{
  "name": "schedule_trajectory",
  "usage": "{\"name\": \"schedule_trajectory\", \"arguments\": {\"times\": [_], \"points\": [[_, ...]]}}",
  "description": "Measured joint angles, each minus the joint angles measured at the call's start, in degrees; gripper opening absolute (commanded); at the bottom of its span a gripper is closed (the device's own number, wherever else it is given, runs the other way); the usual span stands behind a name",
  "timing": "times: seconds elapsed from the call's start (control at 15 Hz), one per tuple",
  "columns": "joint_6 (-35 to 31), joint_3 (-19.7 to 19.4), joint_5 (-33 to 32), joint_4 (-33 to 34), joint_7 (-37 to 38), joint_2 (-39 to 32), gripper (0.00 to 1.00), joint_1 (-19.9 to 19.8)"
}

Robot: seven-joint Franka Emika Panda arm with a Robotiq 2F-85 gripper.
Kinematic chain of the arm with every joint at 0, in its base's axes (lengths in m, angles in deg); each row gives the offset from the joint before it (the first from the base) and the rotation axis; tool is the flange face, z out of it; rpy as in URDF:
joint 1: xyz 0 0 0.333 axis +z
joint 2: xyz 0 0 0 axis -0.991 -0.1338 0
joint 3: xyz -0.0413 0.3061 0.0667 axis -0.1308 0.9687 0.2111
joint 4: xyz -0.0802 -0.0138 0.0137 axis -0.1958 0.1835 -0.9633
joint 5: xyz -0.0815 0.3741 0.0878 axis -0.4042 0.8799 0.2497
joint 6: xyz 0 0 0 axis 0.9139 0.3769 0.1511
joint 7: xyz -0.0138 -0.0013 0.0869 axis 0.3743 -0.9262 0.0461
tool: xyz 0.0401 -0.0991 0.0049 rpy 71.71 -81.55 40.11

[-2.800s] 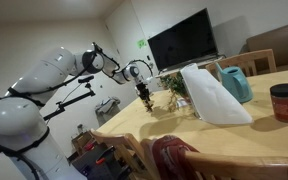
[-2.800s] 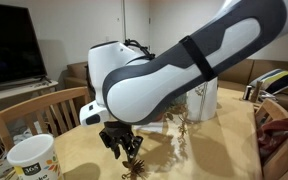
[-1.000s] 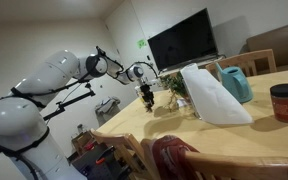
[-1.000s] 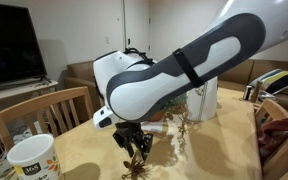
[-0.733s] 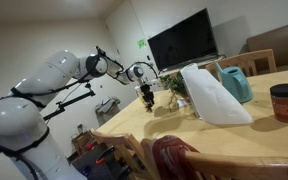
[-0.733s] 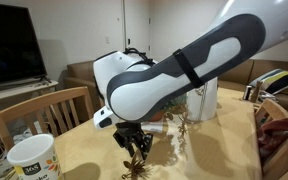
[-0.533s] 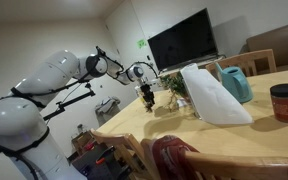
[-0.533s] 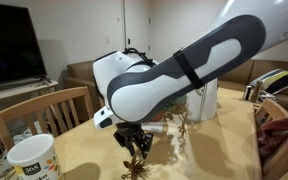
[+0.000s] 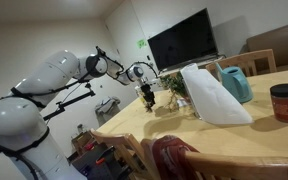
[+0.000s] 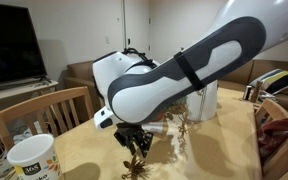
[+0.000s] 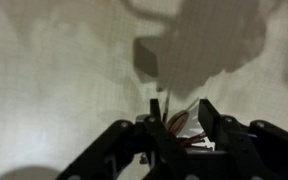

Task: Move the brown object to the right

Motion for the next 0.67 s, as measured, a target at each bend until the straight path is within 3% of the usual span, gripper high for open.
{"name": "schedule_trajectory", "arguments": {"times": [0.2,0.4,0.47,0.67], "points": [[-0.85,0.0,0.0,0.0,0.0,-0.07,0.44,0.0],[-1.34,0.0,0.0,0.0,0.0,-0.11,0.4,0.0],[-1.41,0.0,0.0,0.0,0.0,-0.12,0.26,0.0],[-1.51,0.0,0.0,0.0,0.0,-0.14,0.15,0.0]]}}
